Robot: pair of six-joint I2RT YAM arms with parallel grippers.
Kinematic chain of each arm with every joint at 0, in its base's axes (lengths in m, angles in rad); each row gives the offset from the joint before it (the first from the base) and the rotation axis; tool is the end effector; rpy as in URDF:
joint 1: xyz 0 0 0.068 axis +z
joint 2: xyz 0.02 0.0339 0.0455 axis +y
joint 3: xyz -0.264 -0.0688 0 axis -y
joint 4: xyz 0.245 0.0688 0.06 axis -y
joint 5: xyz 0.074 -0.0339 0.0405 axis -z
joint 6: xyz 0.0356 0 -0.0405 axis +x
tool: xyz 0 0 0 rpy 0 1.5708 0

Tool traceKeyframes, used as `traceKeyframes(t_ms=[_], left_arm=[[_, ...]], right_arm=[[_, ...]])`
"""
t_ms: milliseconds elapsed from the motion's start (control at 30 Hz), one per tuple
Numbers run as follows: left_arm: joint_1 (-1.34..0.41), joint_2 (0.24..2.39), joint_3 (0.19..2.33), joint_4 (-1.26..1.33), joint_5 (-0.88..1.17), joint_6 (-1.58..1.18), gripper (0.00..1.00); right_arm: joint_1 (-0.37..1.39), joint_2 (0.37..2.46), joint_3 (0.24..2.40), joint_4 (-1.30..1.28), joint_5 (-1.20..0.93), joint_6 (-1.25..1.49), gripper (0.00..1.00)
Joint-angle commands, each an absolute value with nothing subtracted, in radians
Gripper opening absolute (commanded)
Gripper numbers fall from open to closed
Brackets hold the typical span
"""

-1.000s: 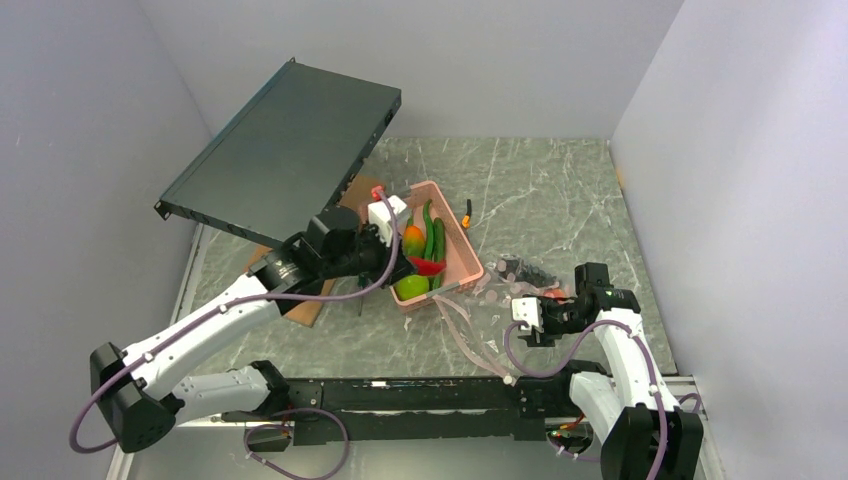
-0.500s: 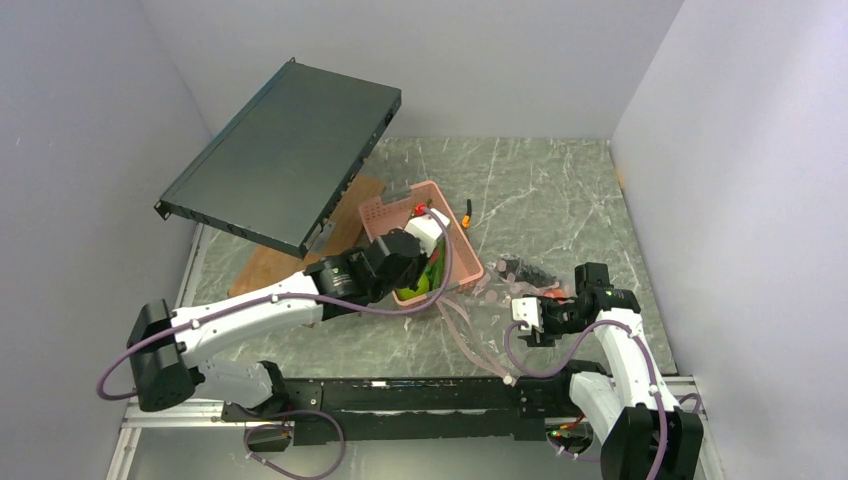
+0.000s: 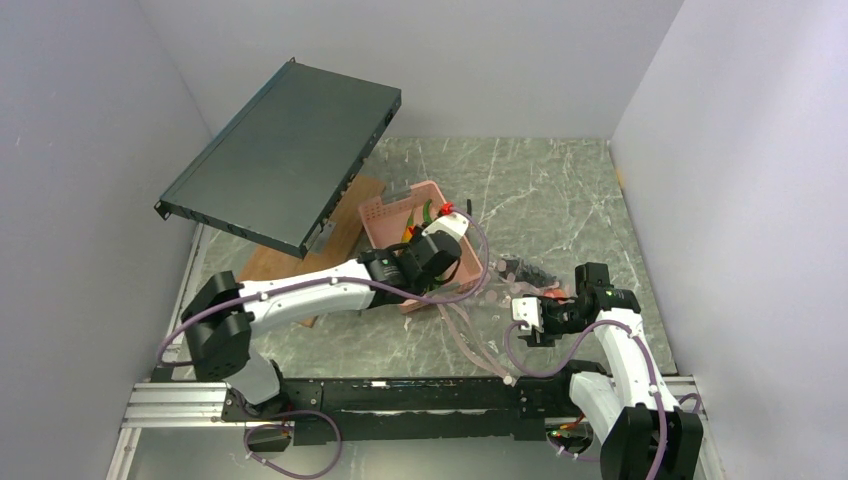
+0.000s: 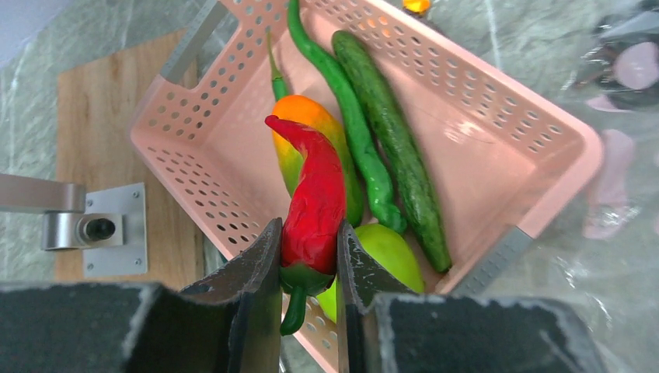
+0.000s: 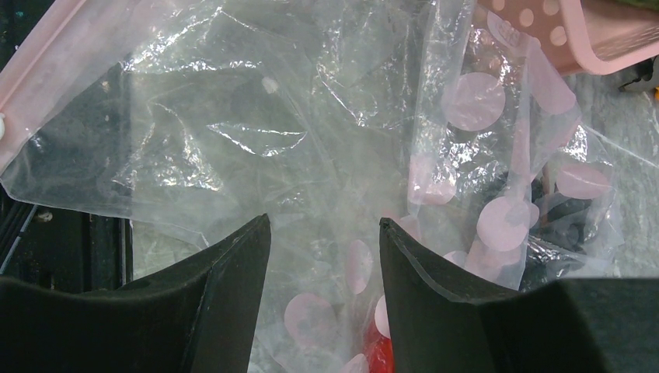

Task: Open the zip-top bag and remove the fake food
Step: Place the fake vegetable in the bin.

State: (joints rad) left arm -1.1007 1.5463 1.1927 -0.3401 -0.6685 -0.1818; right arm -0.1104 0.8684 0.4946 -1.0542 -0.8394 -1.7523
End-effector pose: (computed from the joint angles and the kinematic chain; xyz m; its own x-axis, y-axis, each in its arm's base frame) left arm 0.1748 -0.2954 0.2837 -0.3723 0.4196 -0.8279 0.4234 0.8705 0.2508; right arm 0.1156 0.0138 0.1846 0.2087 -0.6841 -0.6989 -0.9619 -0.0147 -0.2729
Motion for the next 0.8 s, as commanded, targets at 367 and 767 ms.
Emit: traceKeyframes(t_ms=[367,767], left_arm=[[-1.108,1.785,1.327,-0.492,-1.047,-0.303,0.04],[-1.106,1.885,1.354,-0.512,-1.096,-0.331,0.67]], right_arm=[[-0.119,0.858,0.499,-1.079,-0.89,-1.79,0.56],[-0.123,0.858,0.499,-1.081,-0.89,-1.793,0.56]])
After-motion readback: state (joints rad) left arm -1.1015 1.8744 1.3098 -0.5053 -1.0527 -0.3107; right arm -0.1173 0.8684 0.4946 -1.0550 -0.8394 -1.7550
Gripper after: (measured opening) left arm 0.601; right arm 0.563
